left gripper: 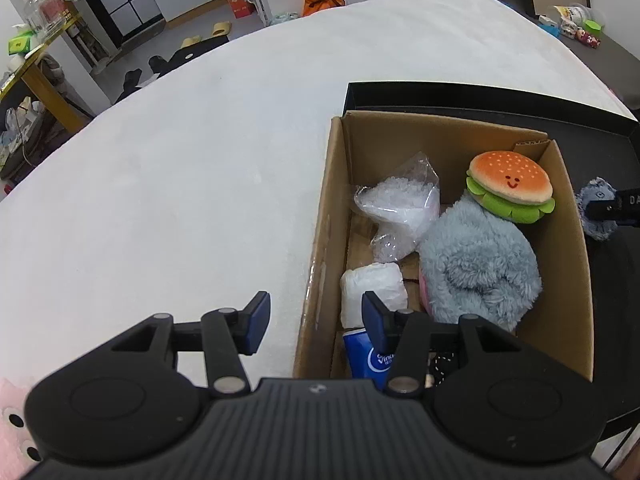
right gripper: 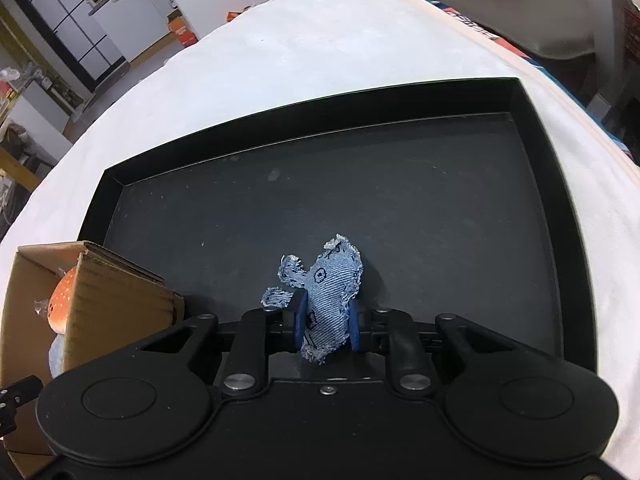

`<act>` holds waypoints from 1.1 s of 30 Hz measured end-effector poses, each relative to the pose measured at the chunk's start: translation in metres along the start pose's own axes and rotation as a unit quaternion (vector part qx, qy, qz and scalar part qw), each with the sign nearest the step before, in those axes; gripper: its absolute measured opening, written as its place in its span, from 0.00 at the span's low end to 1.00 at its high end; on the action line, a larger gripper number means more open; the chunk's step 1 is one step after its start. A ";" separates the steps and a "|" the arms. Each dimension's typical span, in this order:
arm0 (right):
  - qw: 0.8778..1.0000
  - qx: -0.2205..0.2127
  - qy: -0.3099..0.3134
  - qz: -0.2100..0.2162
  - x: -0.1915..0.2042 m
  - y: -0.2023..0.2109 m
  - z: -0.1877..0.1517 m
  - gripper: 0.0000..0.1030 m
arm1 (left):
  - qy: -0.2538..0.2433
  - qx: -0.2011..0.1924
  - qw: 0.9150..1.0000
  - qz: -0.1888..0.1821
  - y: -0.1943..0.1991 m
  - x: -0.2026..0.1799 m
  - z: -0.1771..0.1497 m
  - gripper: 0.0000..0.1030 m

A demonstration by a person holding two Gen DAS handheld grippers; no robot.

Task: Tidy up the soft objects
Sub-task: 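Move the right tool to the blue denim plush and grasp it, then lift the denim plush and lower it into the box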

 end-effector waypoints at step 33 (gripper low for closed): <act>0.993 -0.100 -0.024 0.061 0.036 0.110 -0.011 0.20 | 0.003 -0.002 0.998 -0.063 0.022 0.013 -0.013 0.43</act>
Point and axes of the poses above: each gripper's, at about its wrist camera, not at the fingertips, and y roughly against the way its jaws point, x to its left, z to its top, the point moved 5 cm from there along -y, roughly the way its jaws point, and after that the axes turned 5 degrees about -x, right-handed, at the moved point
